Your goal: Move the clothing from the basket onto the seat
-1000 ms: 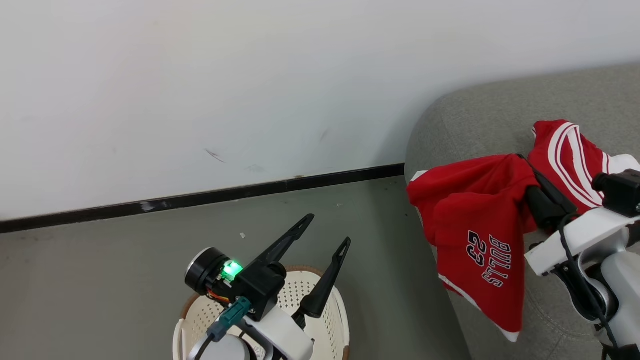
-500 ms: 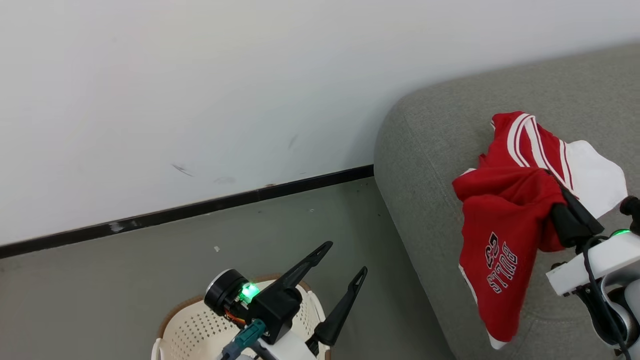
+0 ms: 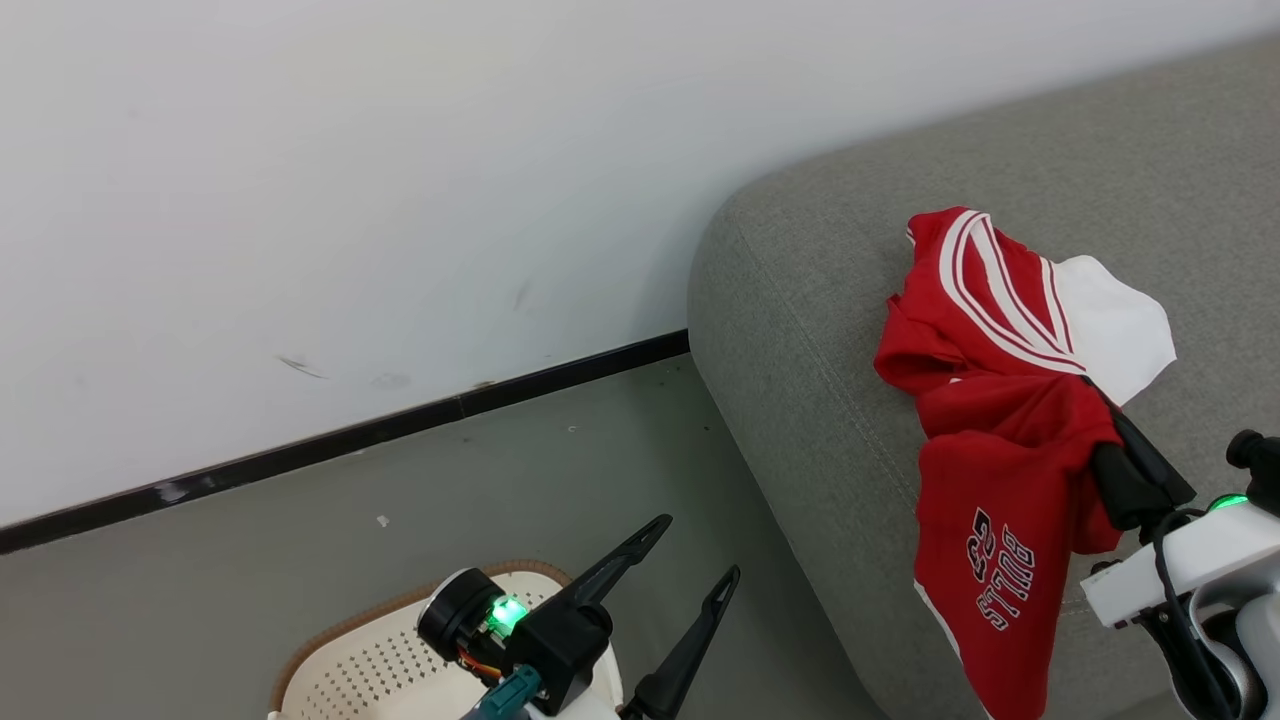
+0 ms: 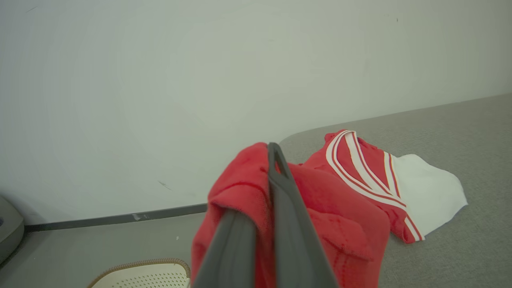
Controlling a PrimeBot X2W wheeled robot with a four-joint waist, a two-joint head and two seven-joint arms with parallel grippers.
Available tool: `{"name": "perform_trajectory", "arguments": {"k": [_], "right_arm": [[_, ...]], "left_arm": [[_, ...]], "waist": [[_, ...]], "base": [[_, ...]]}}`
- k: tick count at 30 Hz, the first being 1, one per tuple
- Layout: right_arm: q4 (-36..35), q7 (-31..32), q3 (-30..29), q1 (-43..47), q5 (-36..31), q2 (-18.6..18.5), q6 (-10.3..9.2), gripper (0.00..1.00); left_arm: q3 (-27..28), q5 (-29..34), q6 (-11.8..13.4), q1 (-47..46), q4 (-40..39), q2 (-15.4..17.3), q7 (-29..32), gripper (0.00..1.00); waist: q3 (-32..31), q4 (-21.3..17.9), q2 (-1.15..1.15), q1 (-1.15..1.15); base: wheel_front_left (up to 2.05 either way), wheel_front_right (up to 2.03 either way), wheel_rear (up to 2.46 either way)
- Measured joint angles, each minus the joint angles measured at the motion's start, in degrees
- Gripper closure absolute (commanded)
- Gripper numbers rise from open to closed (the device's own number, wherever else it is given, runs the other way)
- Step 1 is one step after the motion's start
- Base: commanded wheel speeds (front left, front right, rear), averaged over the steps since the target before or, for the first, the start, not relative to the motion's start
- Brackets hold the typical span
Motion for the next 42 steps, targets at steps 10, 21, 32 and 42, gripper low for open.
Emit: {"name": "perform_trajectory", "arguments": {"k": [10,21,32,42], "right_arm": [[-1.1,0.8,-0.8,-10.4,-0.6,1.3,0.0,1.0],[5.9,5.3,-9.8,-26.5,-1.0,-0.2,0.0,1.0],[16.1,7.9,-17.3,-33.5,-5.1,-3.6,0.0,1.0],[24.9,7.8,-25.9,-35.3,-7.4,-6.6,0.0,1.0]], "left_arm": [[1.2,0.4,2.1,0.0,-0.9,0.0,-0.3,0.0],[3.2,2.2,4.5,-0.3,-3.9,1.2,-0.3,0.0],[3.5,4.9,5.0,-3.1,-8.2,3.0,1.0,0.0],[3.3,6.7,5.0,-6.3,-11.6,3.6,2.6,0.0]], "waist": [[2.5,-0.8,0.0,0.0],[6.7,0.2,0.0,0.0],[12.1,1.6,0.0,0.0],[17.2,3.1,0.0,0.0]], "base": [[0.0,0.0,0.0],[0.0,0.0,0.0],[0.0,0.0,0.0],[0.0,0.0,0.0]]}}
